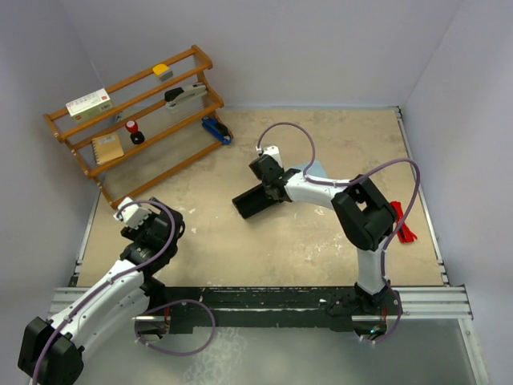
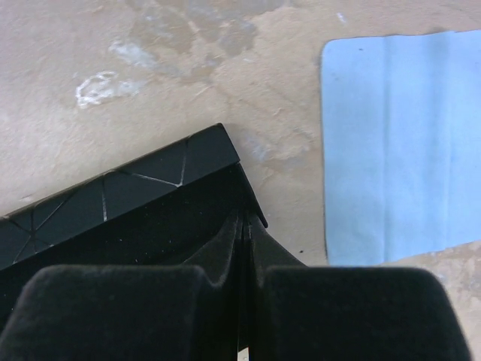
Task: Organize the sunglasses
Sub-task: Adjust the sunglasses case at the center of the board.
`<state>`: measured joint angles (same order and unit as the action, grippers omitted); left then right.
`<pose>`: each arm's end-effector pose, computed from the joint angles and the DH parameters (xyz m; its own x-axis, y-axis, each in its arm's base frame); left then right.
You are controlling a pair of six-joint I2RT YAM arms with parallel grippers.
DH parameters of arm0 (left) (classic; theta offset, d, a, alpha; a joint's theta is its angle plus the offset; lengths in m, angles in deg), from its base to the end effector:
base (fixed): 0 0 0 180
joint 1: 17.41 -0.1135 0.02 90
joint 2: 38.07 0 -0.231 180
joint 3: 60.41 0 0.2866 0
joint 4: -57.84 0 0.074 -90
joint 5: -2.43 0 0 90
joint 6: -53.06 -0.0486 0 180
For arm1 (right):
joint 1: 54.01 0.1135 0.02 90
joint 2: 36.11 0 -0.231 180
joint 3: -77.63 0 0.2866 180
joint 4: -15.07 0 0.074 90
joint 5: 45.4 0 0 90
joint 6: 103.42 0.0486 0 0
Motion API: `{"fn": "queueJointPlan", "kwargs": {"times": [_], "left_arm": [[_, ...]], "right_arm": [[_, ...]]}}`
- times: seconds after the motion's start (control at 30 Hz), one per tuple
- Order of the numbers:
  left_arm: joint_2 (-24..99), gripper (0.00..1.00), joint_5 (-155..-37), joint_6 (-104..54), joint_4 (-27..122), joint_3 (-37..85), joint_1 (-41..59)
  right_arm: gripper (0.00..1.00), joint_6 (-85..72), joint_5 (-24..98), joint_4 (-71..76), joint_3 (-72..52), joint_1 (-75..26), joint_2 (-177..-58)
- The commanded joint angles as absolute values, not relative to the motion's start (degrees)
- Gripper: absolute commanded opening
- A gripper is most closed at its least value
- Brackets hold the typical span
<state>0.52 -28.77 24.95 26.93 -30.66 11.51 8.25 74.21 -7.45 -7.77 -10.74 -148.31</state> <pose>0.1942 -0.0598 0.1501 0.0231 -0.5348 -0.8447 -0.6469 0.6362 -0.4204 0.3360 0.2833 0.1100 -0.6466 -0.1678 -0.7441 -0.1320 0.9854 -0.1075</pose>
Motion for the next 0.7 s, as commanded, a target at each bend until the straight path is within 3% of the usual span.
{"fn": "queueJointPlan", "kwargs": {"times": [0.0,0.67], "left_arm": [[0.37,0.80,-28.60,24.03,28.62,-28.52,11.24],[-0.07,0.80,-29.29,24.75,28.69,-29.34,11.24]], "right_arm": [[0.00,9.61,76.93,-7.91,-7.22,-11.12,-145.71],[0.00,7.58,71.58,-9.26,-12.08,-1.10,-147.29]]}}
